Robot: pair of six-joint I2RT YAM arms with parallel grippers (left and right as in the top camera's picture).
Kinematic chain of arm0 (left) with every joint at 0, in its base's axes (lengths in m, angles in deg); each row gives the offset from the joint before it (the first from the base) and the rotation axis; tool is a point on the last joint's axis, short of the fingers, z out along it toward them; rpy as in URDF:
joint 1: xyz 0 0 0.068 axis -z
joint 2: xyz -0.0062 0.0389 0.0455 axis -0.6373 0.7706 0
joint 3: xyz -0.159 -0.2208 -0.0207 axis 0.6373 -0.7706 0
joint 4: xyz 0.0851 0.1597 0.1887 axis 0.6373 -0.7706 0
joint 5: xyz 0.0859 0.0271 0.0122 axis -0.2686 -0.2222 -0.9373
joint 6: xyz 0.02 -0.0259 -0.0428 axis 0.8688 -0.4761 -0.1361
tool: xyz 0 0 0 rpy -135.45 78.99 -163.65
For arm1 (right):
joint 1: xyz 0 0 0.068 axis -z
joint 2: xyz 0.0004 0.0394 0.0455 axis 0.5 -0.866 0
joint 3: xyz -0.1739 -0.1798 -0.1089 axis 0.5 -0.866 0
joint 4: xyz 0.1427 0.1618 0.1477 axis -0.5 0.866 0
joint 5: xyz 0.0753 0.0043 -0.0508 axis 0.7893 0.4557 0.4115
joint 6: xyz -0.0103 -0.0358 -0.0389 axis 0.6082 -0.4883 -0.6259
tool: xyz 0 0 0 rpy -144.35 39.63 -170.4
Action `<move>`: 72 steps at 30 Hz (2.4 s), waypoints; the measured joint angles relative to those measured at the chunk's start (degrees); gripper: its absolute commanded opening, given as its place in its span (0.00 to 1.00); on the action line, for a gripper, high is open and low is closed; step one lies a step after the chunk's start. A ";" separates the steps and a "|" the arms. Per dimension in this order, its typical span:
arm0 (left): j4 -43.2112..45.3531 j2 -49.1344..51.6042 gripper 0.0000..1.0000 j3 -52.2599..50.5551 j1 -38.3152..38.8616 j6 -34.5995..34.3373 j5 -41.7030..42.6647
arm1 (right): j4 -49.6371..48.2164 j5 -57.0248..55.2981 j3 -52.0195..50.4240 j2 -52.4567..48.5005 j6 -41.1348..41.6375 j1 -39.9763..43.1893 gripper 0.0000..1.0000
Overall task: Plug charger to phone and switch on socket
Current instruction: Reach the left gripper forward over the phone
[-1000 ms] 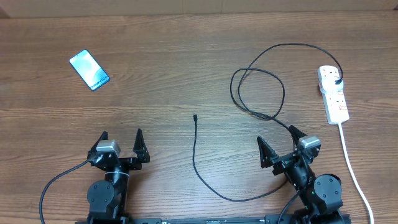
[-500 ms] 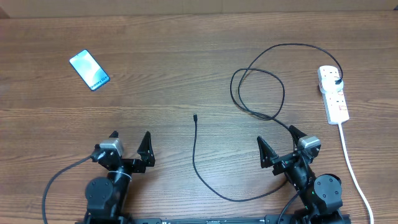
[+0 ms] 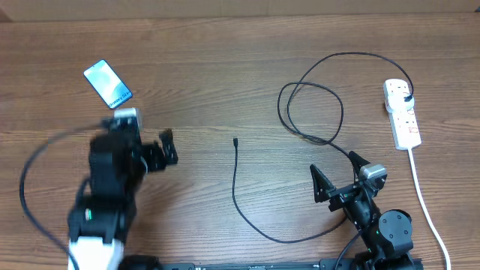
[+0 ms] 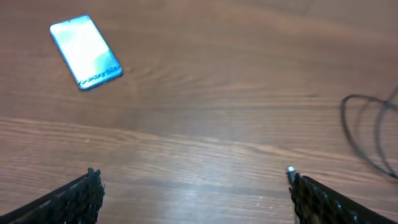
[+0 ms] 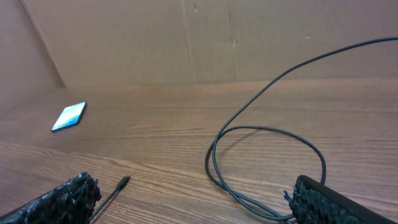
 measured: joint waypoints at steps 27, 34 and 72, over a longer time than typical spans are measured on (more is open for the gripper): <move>0.11 31.32 1.00 11.69 0.00 -4.20 -0.31 | -0.02 -0.02 0.00 0.00 0.02 0.00 1.00; -13.46 43.21 1.00 29.00 -2.47 -7.69 -7.10 | -0.02 -0.02 0.00 0.00 0.04 0.00 1.00; -25.62 94.07 1.00 85.57 -16.02 -14.27 -6.78 | 0.02 -0.02 0.00 0.04 0.02 0.00 1.00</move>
